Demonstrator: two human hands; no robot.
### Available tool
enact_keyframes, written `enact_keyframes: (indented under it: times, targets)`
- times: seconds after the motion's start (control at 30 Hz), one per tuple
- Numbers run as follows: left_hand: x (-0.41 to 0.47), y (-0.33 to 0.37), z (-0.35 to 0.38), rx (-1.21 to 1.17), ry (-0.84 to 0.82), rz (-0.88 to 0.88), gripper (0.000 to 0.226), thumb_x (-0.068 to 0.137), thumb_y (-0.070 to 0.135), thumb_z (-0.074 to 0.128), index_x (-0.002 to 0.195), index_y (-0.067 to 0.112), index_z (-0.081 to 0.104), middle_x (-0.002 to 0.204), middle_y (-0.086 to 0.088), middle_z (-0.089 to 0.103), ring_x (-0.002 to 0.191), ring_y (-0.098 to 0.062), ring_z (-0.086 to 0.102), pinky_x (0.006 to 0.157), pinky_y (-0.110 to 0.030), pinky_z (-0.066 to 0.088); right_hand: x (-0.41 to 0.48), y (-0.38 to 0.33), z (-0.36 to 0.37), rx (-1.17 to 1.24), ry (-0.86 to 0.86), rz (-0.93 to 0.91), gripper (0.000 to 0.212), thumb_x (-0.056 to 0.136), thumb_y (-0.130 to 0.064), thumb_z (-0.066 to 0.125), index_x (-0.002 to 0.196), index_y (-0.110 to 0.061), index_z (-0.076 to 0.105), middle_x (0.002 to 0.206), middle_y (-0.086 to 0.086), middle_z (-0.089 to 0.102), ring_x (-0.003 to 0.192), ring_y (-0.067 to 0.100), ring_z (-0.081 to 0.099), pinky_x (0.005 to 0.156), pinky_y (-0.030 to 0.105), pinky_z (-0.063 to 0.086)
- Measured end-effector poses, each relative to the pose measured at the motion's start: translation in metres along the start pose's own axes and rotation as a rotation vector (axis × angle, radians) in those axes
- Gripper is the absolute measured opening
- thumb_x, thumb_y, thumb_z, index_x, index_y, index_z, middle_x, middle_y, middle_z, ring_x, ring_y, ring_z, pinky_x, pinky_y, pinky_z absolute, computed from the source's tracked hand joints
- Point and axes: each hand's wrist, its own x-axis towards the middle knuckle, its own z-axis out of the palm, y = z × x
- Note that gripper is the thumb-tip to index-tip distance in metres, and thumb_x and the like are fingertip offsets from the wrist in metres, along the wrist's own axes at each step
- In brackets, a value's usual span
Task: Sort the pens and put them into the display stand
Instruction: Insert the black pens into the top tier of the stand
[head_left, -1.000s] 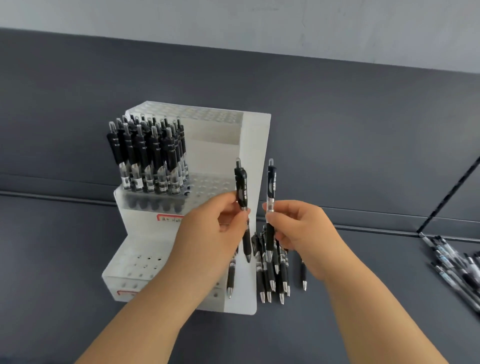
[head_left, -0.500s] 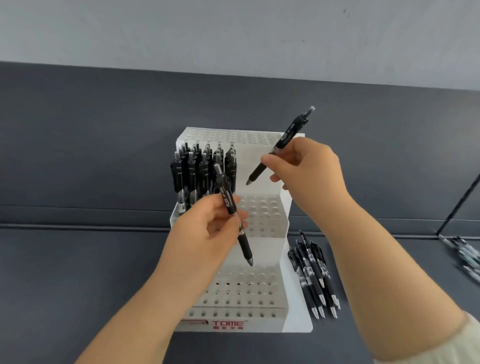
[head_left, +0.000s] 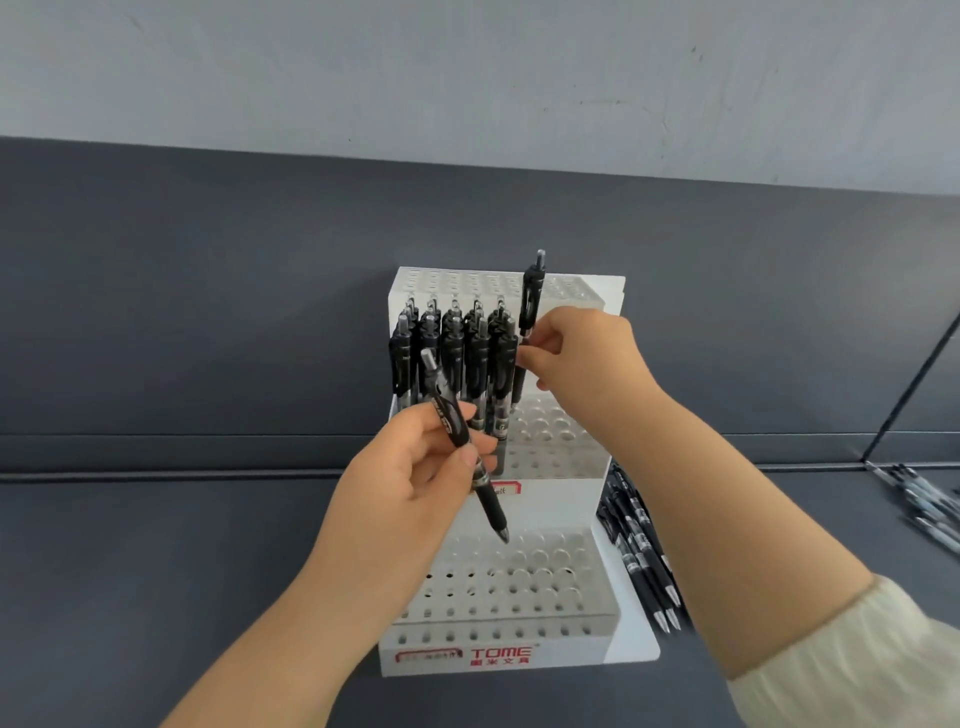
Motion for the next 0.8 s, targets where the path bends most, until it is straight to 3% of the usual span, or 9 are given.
enact_keyframes:
  times: [0.2, 0.33, 0.47, 0.7, 0.8]
  targets:
    - [0.0, 0.002, -0.005, -0.034, -0.021, -0.016, 0.026, 0.092, 0.004, 0.052, 0.107, 0.025, 0.054, 0.089, 0.016, 0.071, 0.084, 0.002, 0.067, 0.071, -0.007, 0.048, 0.0, -0.004, -0.007, 0.032, 0.031, 0.005, 0.021, 0.088, -0.03, 0.064, 0.087, -0.009, 0.068, 0.081, 0.009, 0.071, 0.079, 0.023, 0.067, 0.077, 0.035, 0.054]
    - [0.001, 0.007, -0.005, -0.006, -0.015, 0.007, 0.024, 0.09, 0.007, 0.056, 0.101, 0.028, 0.059, 0.088, 0.017, 0.07, 0.082, 0.005, 0.066, 0.066, -0.003, 0.046, 0.002, -0.002, -0.007, 0.04, 0.043, 0.002, 0.017, 0.088, -0.031, 0.063, 0.089, -0.015, 0.067, 0.079, 0.005, 0.07, 0.077, 0.018, 0.067, 0.076, 0.03, 0.053]
    - [0.008, 0.023, -0.006, 0.06, -0.016, 0.084, 0.02, 0.089, 0.015, 0.058, 0.095, 0.033, 0.062, 0.085, 0.016, 0.07, 0.08, 0.007, 0.065, 0.063, -0.001, 0.044, 0.004, 0.003, -0.008, 0.069, 0.06, 0.003, 0.016, 0.088, -0.033, 0.063, 0.091, -0.017, 0.066, 0.081, 0.0, 0.069, 0.075, 0.014, 0.066, 0.067, 0.016, 0.047]
    - [0.036, 0.063, -0.006, 0.182, 0.007, 0.26, 0.017, 0.084, 0.014, 0.064, 0.096, 0.025, 0.062, 0.084, 0.012, 0.069, 0.079, 0.002, 0.066, 0.069, -0.009, 0.05, 0.001, 0.012, -0.013, 0.111, 0.049, -0.01, 0.015, 0.087, -0.033, 0.064, 0.089, -0.018, 0.067, 0.076, -0.006, 0.068, 0.063, 0.006, 0.066, 0.056, 0.014, 0.045]
    - [0.056, 0.075, -0.006, 0.312, 0.022, 0.298, 0.019, 0.079, 0.018, 0.066, 0.093, 0.026, 0.056, 0.085, 0.009, 0.068, 0.079, -0.001, 0.065, 0.077, -0.021, 0.053, -0.001, 0.019, -0.018, 0.112, 0.048, -0.003, 0.011, 0.087, -0.031, 0.064, 0.087, -0.021, 0.067, 0.072, -0.01, 0.066, 0.057, 0.0, 0.064, 0.049, 0.009, 0.04]
